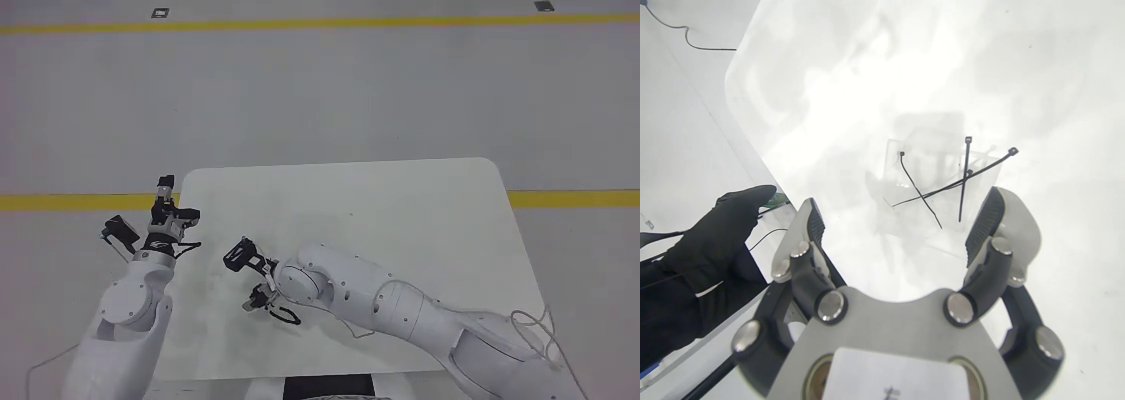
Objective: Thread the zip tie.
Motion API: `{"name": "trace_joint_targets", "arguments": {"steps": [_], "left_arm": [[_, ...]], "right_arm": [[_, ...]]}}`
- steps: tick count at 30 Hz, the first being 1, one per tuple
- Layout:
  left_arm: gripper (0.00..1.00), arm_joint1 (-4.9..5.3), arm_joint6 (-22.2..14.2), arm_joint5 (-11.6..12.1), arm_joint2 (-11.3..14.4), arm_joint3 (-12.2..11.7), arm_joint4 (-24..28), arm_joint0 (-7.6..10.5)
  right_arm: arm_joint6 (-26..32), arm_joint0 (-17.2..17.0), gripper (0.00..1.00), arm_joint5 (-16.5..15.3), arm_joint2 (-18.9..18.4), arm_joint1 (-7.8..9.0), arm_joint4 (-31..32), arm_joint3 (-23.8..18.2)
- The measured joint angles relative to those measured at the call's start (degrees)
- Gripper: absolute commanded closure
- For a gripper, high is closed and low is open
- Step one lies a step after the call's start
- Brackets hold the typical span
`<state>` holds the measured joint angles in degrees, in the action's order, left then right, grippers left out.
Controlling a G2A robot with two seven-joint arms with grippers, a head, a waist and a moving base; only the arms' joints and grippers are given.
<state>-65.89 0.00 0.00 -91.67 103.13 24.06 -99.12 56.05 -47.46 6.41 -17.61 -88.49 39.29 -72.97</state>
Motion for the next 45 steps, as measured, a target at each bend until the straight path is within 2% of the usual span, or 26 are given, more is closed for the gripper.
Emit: {"name": "trace_joint_targets", "arguments": {"steps": [7,17,22,23,24,25,27,28,29,38,45], "left_arm": [[0.0,0.0,0.0,0.0,0.0,0.0,0.0,0.0],[0.0,0.0,0.0,0.0,0.0,0.0,0.0,0.0],[0.0,0.0,0.0,0.0,0.0,0.0,0.0,0.0],[0.0,0.0,0.0,0.0,0.0,0.0,0.0,0.0],[0.0,0.0,0.0,0.0,0.0,0.0,0.0,0.0],[0.0,0.0,0.0,0.0,0.0,0.0,0.0,0.0],[0.0,0.0,0.0,0.0,0.0,0.0,0.0,0.0],[0.0,0.0,0.0,0.0,0.0,0.0,0.0,0.0],[0.0,0.0,0.0,0.0,0.0,0.0,0.0,0.0],[0.0,0.0,0.0,0.0,0.0,0.0,0.0,0.0],[0.0,0.0,0.0,0.0,0.0,0.0,0.0,0.0]], "right_arm": [[-1.04,-0.55,0.0,0.79,0.51,-1.43,1.69,1.41],[-1.04,-0.54,0.0,0.77,0.5,-1.42,1.69,1.4],[1.37,-1.13,0.0,4.6,0.81,-1.2,6.41,-1.31],[2.14,-1.19,0.22,5.11,0.76,-1.18,7.05,-1.7],[2.82,-1.26,0.59,5.54,0.7,-1.17,7.6,-2.0],[3.58,-1.35,0.7,5.99,0.62,-1.16,8.27,-2.3],[4.4,-1.53,0.82,6.55,0.47,-1.18,9.23,-2.67],[4.72,-1.69,0.93,6.69,0.34,-1.2,9.71,-2.89],[4.86,-1.81,0.99,6.68,0.22,-1.21,10.0,-3.02],[5.52,-3.04,1.0,6.76,-0.92,-1.45,13.09,-3.33],[6.45,-3.54,1.0,8.16,-0.95,-2.14,16.47,-2.01]]}}
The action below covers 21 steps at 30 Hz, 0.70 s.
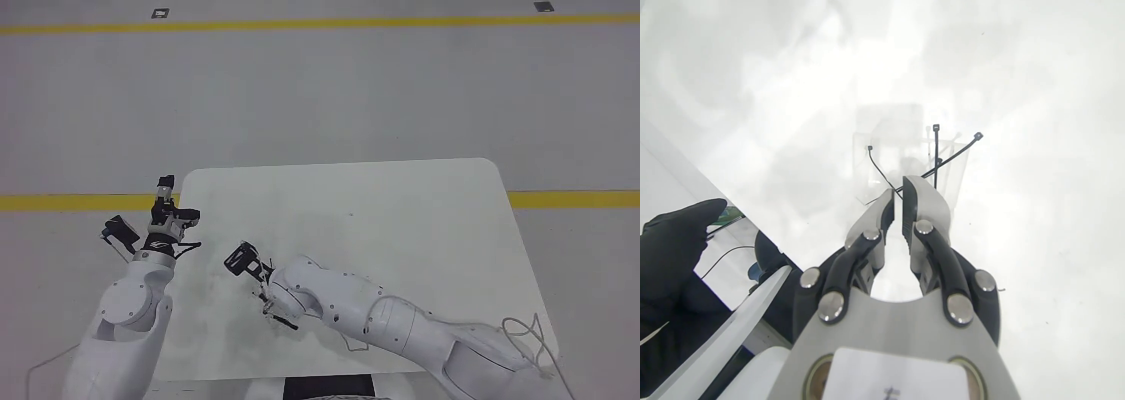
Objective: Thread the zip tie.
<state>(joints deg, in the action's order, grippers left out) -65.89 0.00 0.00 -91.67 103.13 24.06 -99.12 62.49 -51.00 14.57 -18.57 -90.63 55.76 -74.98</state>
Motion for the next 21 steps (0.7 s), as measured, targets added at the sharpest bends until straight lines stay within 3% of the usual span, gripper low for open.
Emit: {"name": "trace_joint_targets", "arguments": {"steps": [6,11,21], "left_arm": [[0.0,0.0,0.0,0.0,0.0,0.0,0.0,0.0],[0.0,0.0,0.0,0.0,0.0,0.0,0.0,0.0],[0.0,0.0,0.0,0.0,0.0,0.0,0.0,0.0]], "right_arm": [[0.08,-0.31,1.0,1.41,0.78,-1.06,4.0,1.39],[0.19,-0.51,0.84,1.63,0.69,-2.15,5.21,3.41],[-0.32,-0.97,0.85,1.48,-0.27,-3.84,7.01,6.37]]}}
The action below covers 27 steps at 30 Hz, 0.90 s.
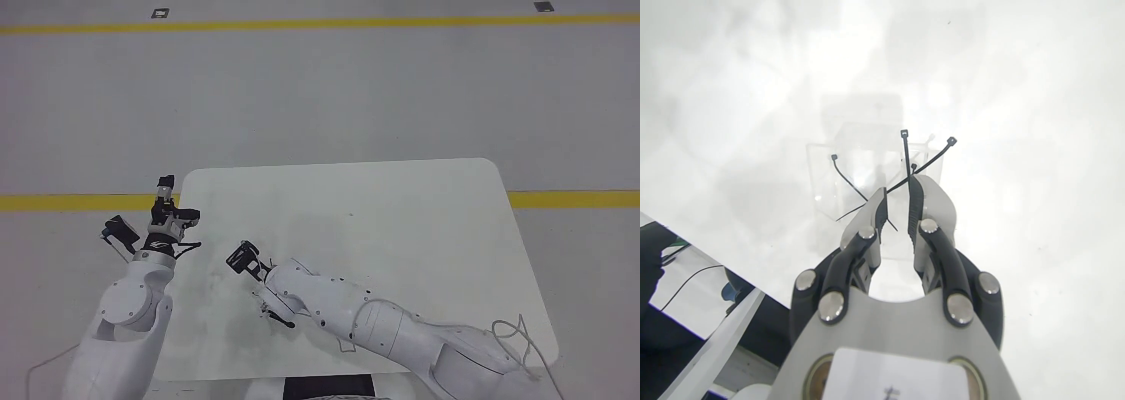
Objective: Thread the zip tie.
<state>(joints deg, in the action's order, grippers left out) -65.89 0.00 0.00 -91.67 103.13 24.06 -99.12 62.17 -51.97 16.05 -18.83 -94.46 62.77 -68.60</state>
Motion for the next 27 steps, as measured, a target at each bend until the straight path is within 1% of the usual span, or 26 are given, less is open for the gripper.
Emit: {"name": "trace_joint_targets", "arguments": {"steps": [1,6,10,13,19,26,27], "left_arm": [[0.0,0.0,0.0,0.0,0.0,0.0,0.0,0.0],[0.0,0.0,0.0,0.0,0.0,0.0,0.0,0.0],[0.0,0.0,0.0,0.0,0.0,0.0,0.0,0.0],[0.0,0.0,0.0,0.0,0.0,0.0,0.0,0.0],[0.0,0.0,0.0,0.0,0.0,0.0,0.0,0.0],[0.0,0.0,0.0,0.0,0.0,0.0,0.0,0.0],[0.0,0.0,0.0,0.0,0.0,0.0,0.0,0.0]], "right_arm": [[-0.04,-0.06,0.84,-0.07,-0.11,-0.12,0.14,0.22],[-0.08,-0.33,0.87,-0.2,-0.64,-0.86,1.0,1.5],[-0.05,-0.46,0.82,0.12,-0.89,-1.51,2.16,2.42],[-0.18,-0.61,0.8,0.66,-0.93,-1.9,3.41,2.68],[0.64,-1.39,0.81,2.23,-1.14,-2.44,6.68,2.1],[1.52,-2.85,0.84,2.07,-2.32,-2.55,9.07,1.12],[1.56,-3.06,0.83,1.89,-2.5,-2.55,9.25,0.94]]}}
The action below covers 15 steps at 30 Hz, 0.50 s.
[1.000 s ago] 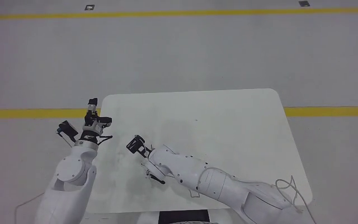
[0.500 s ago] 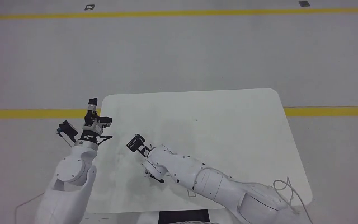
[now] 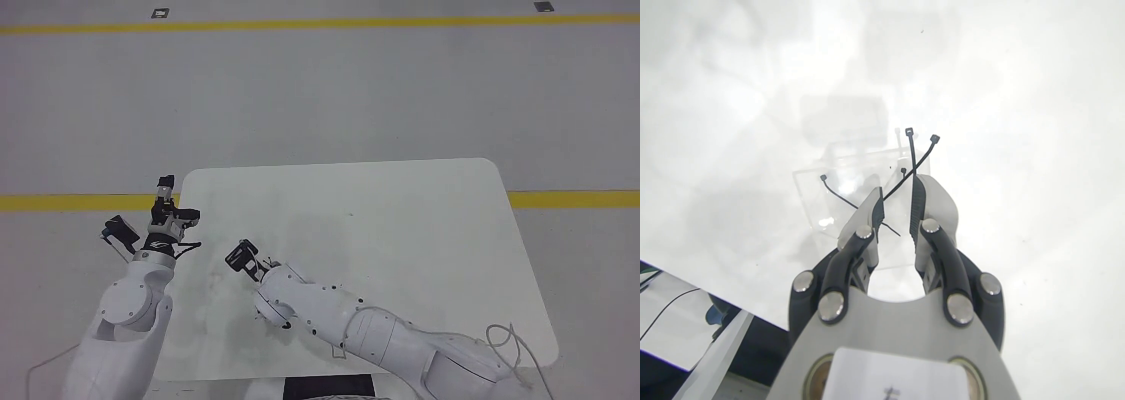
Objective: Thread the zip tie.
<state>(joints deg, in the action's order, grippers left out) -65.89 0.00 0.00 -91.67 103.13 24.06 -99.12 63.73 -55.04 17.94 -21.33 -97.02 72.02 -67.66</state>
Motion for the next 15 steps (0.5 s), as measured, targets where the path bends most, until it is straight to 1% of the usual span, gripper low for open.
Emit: {"name": "trace_joint_targets", "arguments": {"steps": [5,6,8,11,15], "left_arm": [[0.0,0.0,0.0,0.0,0.0,0.0,0.0,0.0],[0.0,0.0,0.0,0.0,0.0,0.0,0.0,0.0],[0.0,0.0,0.0,0.0,0.0,0.0,0.0,0.0],[0.0,0.0,0.0,0.0,0.0,0.0,0.0,0.0],[0.0,0.0,0.0,0.0,0.0,0.0,0.0,0.0]], "right_arm": [[0.21,-1.06,0.83,-2.17,-1.42,0.08,-0.23,-0.72],[0.3,-1.19,0.84,-2.7,-1.72,0.1,-0.47,-0.73],[0.31,-1.45,0.82,-3.91,-2.36,0.1,-0.89,-0.63],[0.08,-1.77,0.83,-4.9,-2.99,0.04,-0.95,-0.56],[0.12,-2.3,0.84,-3.96,-3.45,-0.02,0.83,-1.3]]}}
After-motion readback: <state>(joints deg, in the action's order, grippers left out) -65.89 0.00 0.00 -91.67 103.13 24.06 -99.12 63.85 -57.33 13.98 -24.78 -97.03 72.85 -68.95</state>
